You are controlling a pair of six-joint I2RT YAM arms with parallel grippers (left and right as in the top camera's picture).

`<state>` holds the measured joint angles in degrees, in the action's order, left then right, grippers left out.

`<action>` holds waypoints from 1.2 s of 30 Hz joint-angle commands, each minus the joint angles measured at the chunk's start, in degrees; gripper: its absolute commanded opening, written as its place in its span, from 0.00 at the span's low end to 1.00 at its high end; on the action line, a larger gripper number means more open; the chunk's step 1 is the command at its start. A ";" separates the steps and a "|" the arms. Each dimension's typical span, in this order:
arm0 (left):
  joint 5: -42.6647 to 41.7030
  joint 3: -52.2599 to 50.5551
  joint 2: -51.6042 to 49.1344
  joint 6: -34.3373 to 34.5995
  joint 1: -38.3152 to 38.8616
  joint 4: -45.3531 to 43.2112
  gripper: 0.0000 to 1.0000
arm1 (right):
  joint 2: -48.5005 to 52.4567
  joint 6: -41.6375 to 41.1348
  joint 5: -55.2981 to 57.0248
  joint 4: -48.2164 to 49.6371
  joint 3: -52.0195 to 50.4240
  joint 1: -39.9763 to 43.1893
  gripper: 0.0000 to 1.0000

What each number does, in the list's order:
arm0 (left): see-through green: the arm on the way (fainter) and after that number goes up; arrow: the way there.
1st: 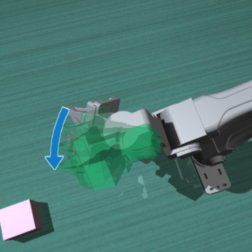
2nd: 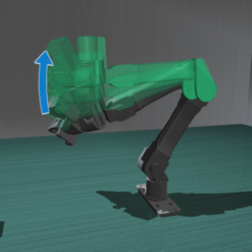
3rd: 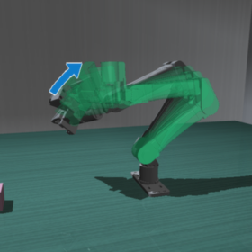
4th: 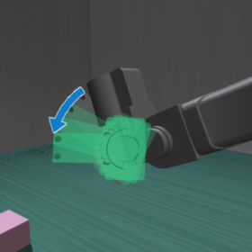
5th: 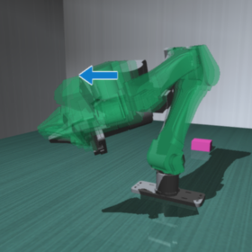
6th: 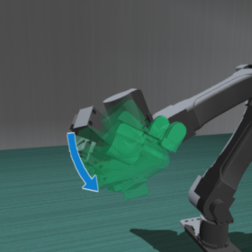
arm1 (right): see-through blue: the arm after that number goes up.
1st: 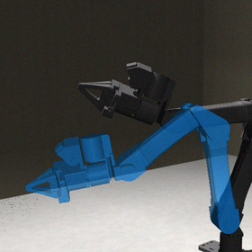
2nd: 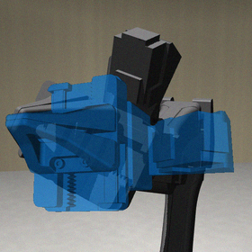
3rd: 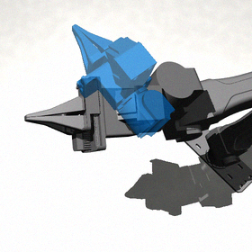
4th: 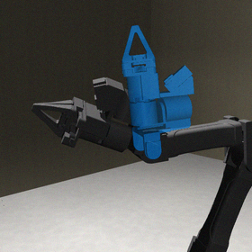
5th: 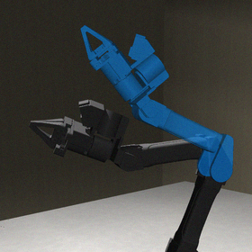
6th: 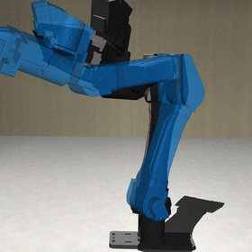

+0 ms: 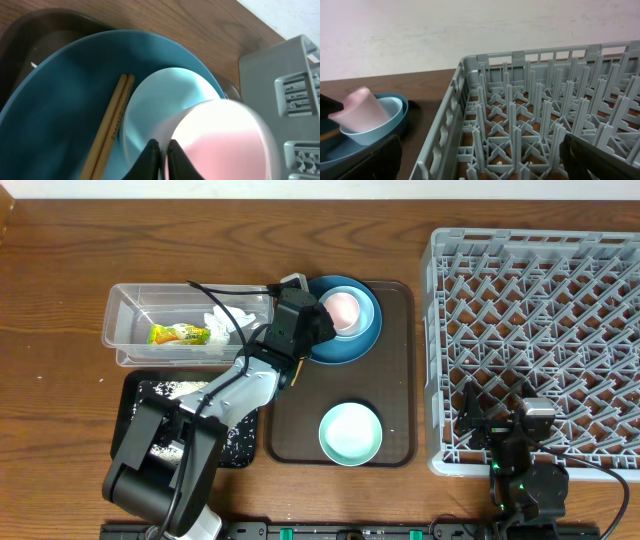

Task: Sort waste into correct bins and load items into the dishwasher rack
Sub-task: 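Grasp the white cup on the blue plate with the left gripper, then lift the white cup and move the right gripper toward it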

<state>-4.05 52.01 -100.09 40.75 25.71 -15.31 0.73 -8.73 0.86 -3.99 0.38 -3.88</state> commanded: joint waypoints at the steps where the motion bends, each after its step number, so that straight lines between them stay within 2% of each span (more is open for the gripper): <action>1: 0.90 1.60 0.24 -0.22 0.02 -0.24 0.06 | -0.09 -0.20 0.20 -0.15 -0.09 -0.59 0.99; 11: 0.61 1.60 4.63 -1.77 0.02 -0.13 0.06 | -0.09 -0.20 0.20 -0.15 -0.09 -0.59 0.99; 16: -5.31 1.60 13.35 -2.58 -0.13 3.26 0.06 | -0.09 -0.20 0.20 -0.15 -0.09 -0.59 0.99; 19: -13.44 1.60 19.76 -2.56 -1.36 8.48 0.06 | -0.09 -0.20 0.20 -0.15 -0.07 -0.59 0.99; 26: -41.42 1.60 30.58 -2.58 -10.27 25.99 0.06 | -0.09 -0.20 0.20 -0.15 -0.09 -0.59 0.99; 31: -60.48 1.57 33.16 -6.25 -16.35 29.44 0.06 | -0.09 -0.24 0.81 1.70 -0.07 -0.59 0.99; 36: -66.05 1.57 34.05 -6.23 -18.03 29.64 0.06 | -0.09 -2.05 -4.76 0.33 -0.09 -0.59 0.99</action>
<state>-60.55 52.75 -67.20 35.97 8.23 14.11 0.73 -8.99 -0.08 -3.25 0.38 -3.88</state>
